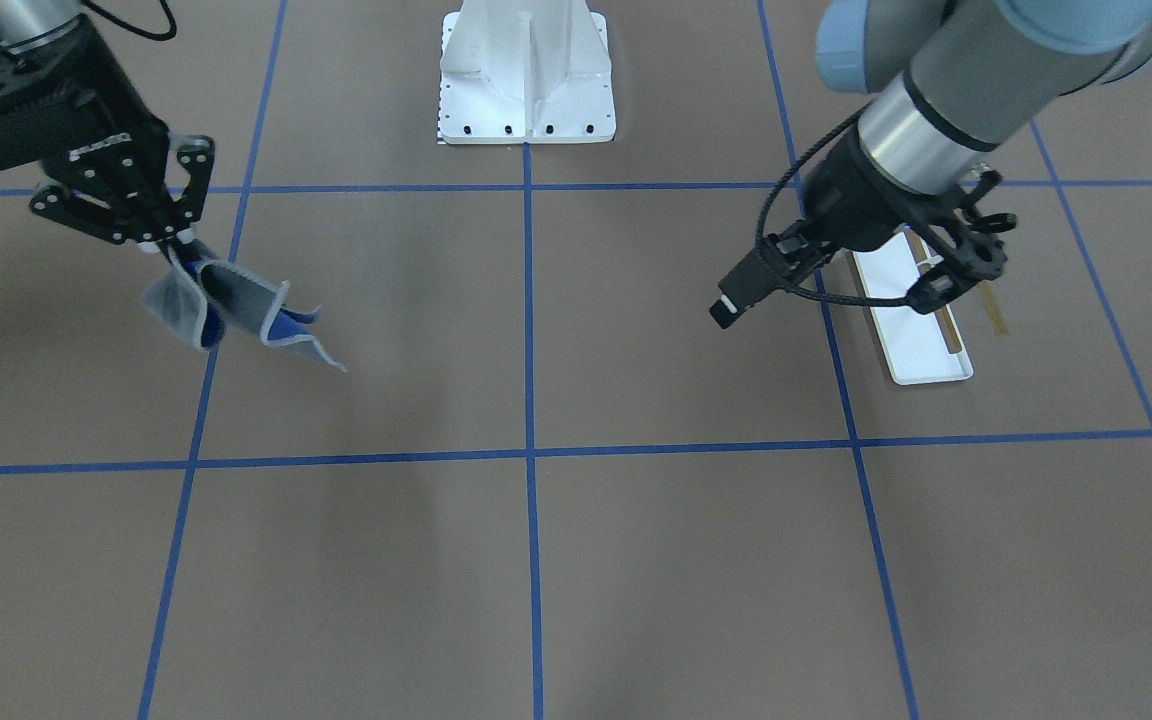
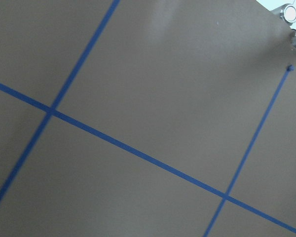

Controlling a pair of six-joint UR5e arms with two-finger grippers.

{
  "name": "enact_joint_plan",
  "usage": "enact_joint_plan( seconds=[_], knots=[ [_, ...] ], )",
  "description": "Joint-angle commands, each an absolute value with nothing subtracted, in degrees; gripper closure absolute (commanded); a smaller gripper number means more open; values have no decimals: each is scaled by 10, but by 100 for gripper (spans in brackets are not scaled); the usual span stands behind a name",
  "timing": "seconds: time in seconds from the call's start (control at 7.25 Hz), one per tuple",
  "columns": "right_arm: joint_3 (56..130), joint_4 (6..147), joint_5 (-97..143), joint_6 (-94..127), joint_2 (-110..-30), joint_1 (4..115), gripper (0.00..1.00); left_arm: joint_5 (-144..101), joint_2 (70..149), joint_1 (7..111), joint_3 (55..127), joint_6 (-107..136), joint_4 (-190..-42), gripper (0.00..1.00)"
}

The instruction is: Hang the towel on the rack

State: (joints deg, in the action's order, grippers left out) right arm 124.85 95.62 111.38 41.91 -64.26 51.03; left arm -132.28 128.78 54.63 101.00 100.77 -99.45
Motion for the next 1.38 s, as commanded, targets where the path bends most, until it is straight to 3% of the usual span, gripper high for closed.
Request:
enact_joint_plan(
  seconds=[0.0, 0.28, 1.24],
  knots=[
    [1318, 961, 986, 458, -649, 396, 100, -1303, 1333, 520, 953, 1163, -1100, 1],
    [1323, 961, 900, 499, -640, 328, 100, -1268, 1351, 492, 943, 1234, -1139, 1],
    [1306, 955, 865, 504, -629, 323, 100, -1209, 1385, 397, 937, 1347, -1222, 2]
  ],
)
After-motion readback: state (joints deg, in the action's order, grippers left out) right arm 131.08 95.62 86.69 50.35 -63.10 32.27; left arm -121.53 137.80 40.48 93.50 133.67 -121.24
